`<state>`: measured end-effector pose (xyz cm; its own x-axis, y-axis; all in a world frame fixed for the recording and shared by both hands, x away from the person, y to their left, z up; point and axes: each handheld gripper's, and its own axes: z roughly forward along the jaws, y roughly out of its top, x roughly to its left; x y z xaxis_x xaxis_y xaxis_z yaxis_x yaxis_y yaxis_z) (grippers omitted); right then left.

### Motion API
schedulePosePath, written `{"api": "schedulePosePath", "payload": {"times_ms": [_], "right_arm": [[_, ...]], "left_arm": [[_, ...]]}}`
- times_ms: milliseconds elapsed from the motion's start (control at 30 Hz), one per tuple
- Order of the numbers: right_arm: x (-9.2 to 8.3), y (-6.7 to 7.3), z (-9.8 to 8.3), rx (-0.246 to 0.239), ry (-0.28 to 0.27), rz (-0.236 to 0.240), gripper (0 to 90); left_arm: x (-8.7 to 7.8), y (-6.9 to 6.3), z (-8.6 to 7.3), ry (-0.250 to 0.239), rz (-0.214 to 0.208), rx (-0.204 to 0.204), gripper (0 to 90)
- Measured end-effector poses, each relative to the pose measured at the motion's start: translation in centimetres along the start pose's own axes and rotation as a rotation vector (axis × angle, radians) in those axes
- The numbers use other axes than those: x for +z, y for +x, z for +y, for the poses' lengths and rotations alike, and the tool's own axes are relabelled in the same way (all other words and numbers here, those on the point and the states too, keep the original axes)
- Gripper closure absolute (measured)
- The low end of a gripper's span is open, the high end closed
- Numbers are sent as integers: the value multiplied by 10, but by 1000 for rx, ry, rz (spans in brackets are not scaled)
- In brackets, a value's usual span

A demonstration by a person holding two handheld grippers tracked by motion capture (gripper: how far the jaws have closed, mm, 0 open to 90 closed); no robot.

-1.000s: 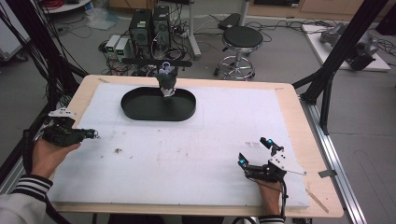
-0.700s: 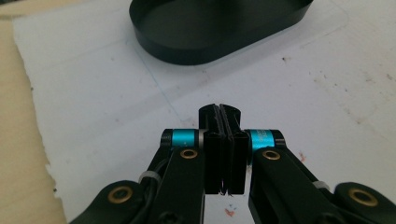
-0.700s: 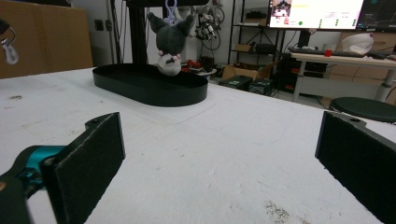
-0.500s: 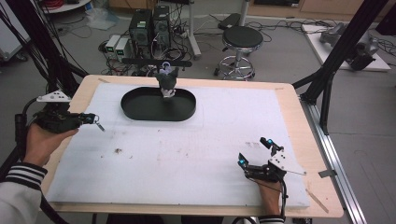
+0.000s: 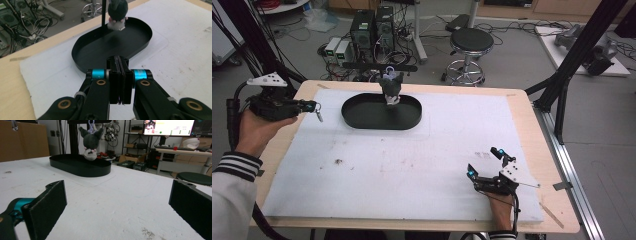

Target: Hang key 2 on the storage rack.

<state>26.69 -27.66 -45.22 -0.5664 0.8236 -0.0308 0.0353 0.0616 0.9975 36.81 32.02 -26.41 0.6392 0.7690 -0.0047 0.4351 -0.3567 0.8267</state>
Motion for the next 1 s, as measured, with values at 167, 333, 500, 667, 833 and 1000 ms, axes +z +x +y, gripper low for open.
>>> {"api": "schedulePosePath", "payload": {"times_ms": [167,333,500,667,833,1000], "right_arm": [[0,1,0,-2,4,0,7],[0,0,0,4,0,0,7],[0,0,0,5,-1,0,7],[0,0,0,10,1,-2,7],[0,0,0,0,0,-4,7],[0,0,0,-1,0,-4,6]], "left_arm": [[7,4,13,-6,-20,20,881],[12,8,26,-10,-31,46,881],[19,12,40,-14,-45,69,881],[29,14,51,-3,-48,93,881],[36,18,60,0,-57,102,881],[42,21,70,8,-62,122,881]]}}
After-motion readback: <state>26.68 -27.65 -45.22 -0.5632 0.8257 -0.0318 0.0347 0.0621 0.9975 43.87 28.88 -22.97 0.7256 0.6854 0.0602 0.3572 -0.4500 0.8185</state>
